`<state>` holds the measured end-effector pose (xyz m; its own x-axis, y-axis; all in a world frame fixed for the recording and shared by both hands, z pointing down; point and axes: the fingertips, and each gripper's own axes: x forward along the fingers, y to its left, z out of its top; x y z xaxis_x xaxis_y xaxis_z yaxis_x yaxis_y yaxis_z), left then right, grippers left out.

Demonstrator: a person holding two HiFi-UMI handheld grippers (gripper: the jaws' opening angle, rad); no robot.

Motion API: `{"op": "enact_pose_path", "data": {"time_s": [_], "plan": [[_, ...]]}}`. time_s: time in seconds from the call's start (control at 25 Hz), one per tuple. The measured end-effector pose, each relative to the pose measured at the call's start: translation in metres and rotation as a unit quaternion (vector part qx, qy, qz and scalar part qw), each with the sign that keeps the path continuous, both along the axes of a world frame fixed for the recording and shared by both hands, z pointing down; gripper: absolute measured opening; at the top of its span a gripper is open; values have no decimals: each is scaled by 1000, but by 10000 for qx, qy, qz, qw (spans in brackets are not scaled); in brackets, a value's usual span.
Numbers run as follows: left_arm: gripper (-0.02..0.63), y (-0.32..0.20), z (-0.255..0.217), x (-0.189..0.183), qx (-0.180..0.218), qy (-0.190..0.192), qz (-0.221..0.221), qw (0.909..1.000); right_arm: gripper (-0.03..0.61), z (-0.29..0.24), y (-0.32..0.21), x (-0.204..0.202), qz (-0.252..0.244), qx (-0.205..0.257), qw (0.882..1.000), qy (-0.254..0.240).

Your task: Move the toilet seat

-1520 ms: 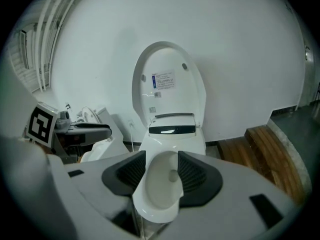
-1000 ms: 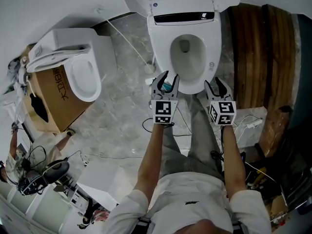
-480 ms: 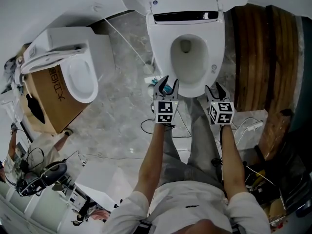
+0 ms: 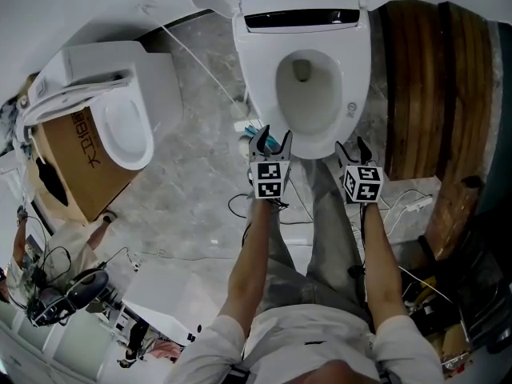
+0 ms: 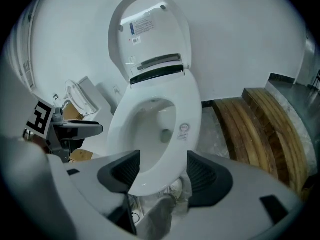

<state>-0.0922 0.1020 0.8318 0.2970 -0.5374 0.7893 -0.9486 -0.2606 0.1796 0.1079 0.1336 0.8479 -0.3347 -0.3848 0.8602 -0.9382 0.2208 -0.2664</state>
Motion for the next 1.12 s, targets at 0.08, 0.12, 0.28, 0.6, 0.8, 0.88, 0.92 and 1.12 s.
{"op": "enact_pose_path", "data": {"time_s": [0.08,0.12,0.28,0.6,0.8,0.88,0.92,1.12], "plan": [[247,4,9,-1,-91,9,-78,9999,298,9,3,4,159,-28,9999,46],[256,6,13,-2,-131,-1,-108,9999,302,13,4,6,242,-44,9997,64],[296,15,30,-6,-302,-11,-254,9992,321,30,11,7,452,-170,9988,22],[342,36,67,-3,-786,291,-494,9953,361,68,16,13,1094,-318,9932,-252],[351,48,84,0,-1050,333,-464,9928,383,81,14,7,989,-401,9935,-391],[353,50,87,1,-1091,352,-472,9923,387,85,14,4,1022,-442,9926,-495],[353,51,87,2,-1095,346,-487,9922,387,87,15,1,1007,-471,9923,-547],[351,53,90,7,-1296,489,-560,9888,385,92,21,-19,686,-624,9937,-634]]}}
